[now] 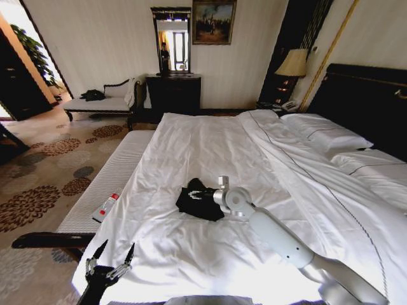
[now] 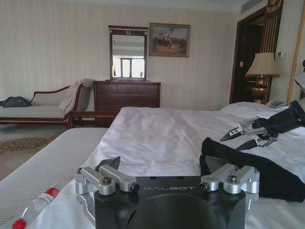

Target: Fold the clothes on the bed.

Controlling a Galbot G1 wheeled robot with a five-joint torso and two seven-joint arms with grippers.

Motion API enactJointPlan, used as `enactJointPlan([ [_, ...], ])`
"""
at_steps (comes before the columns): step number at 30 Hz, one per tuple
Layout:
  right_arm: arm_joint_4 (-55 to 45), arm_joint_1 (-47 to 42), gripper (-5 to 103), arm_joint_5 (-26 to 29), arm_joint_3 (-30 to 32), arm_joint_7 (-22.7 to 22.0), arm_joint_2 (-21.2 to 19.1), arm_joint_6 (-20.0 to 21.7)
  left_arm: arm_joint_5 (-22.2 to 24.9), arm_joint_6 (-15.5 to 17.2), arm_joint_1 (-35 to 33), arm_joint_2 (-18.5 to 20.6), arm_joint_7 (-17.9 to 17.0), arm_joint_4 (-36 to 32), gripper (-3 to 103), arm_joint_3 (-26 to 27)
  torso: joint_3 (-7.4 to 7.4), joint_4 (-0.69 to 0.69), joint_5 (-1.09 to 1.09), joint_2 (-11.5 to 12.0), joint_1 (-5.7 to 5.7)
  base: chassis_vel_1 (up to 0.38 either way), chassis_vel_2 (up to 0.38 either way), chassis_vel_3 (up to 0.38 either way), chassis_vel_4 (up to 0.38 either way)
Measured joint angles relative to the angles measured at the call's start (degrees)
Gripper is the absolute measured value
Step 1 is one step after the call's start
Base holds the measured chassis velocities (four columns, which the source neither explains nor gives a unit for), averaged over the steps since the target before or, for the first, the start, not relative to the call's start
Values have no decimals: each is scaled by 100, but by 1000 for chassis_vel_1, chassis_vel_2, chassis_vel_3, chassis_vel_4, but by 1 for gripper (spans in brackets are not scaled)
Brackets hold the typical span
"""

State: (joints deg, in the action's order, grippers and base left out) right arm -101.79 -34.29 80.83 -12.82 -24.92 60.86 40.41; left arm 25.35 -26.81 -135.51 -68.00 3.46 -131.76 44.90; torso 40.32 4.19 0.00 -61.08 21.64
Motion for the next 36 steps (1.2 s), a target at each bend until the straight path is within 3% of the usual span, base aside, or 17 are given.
enactJointPlan([
  [2,-117,-3,96,-16,-33,-3,10,9,0,0,0,0,0,0,100,0,0,1,0,0,0,0,0,0,0],
  [7,-311,-124,100,-177,119,150,-18,-128,0,0,0,0,0,0,100,0,-1,1,0,0,0,0,0,0,0],
  [9,-297,-233,100,-541,302,458,-15,-514,0,0,0,0,0,0,100,0,-1,2,0,0,0,0,0,0,0],
  [13,176,-461,100,-1955,517,1153,42,-1812,0,0,0,0,0,0,100,0,0,2,0,0,0,0,0,0,0],
  [14,176,-461,100,-1955,517,1153,42,-1812,0,0,0,0,0,0,100,0,0,2,0,0,0,0,0,0,0],
  [16,553,-588,100,-2917,443,1517,101,-2456,0,0,0,0,0,0,100,0,0,2,0,0,0,0,0,0,0],
  [18,765,-695,100,-3553,318,1686,222,-2789,0,0,0,0,0,0,100,0,0,2,0,0,0,0,0,0,0],
  [20,860,-732,100,-3794,252,1741,292,-2895,0,0,0,0,0,0,100,0,0,2,0,0,0,0,0,0,0],
  [23,1420,-771,100,-4739,-7,1872,699,-3253,0,0,0,0,0,0,100,0,-1,1,-1,0,-1,0,0,0,0],
  [28,2147,-604,100,-5192,-292,1901,1261,-3551,0,1,0,0,-1,0,100,0,0,-1,0,0,0,0,0,0,0],
  [36,2561,-474,100,-5370,-566,1889,1446,-3702,0,1,0,0,0,0,100,0,0,1,-1,1,0,0,0,0,0],
])
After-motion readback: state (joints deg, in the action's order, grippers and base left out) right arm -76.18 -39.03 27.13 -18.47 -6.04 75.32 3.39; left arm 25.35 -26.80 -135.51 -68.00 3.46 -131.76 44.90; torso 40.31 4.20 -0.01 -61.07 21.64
